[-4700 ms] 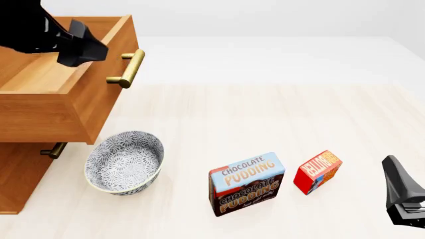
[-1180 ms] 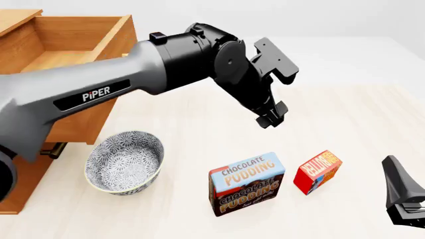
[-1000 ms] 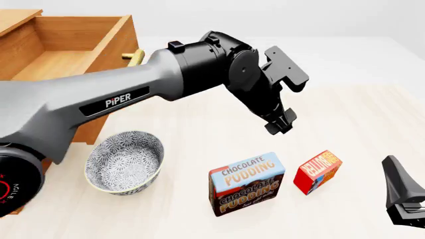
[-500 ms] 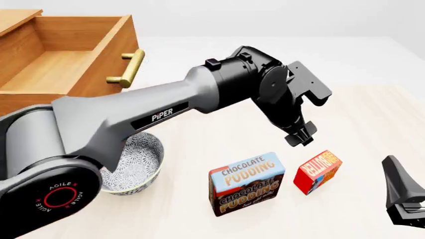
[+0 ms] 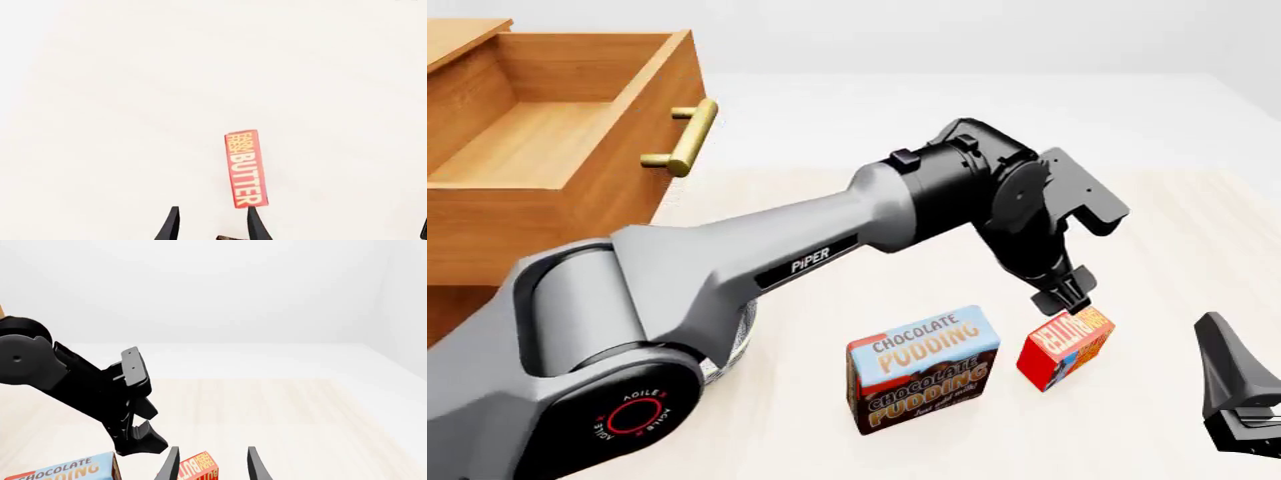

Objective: Put the butter at the back in the top drawer of the cabinet and close it.

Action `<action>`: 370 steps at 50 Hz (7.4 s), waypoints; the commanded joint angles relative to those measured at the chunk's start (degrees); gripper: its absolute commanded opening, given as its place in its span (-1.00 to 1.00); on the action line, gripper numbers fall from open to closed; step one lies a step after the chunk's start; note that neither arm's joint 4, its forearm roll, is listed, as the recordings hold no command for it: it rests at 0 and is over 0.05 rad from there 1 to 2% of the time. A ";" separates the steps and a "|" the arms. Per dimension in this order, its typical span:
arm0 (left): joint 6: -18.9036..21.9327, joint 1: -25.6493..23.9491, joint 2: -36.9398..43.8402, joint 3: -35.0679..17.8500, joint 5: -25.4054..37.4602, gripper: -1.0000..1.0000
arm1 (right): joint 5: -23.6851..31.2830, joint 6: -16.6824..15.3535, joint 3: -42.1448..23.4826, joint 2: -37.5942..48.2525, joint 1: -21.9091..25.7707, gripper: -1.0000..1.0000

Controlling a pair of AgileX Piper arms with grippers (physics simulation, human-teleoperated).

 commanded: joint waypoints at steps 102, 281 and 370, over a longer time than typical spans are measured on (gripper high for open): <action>-8.71 -3.41 15.04 -11.60 3.31 1.00 | -0.45 -0.01 0.01 0.41 0.05 1.00; -6.88 -3.38 3.01 -2.88 -1.28 -1.00 | 0.42 0.00 0.00 -0.44 0.04 1.00; 2.98 13.58 -39.83 32.36 -0.26 -1.00 | 0.42 0.01 0.00 -0.44 0.04 1.00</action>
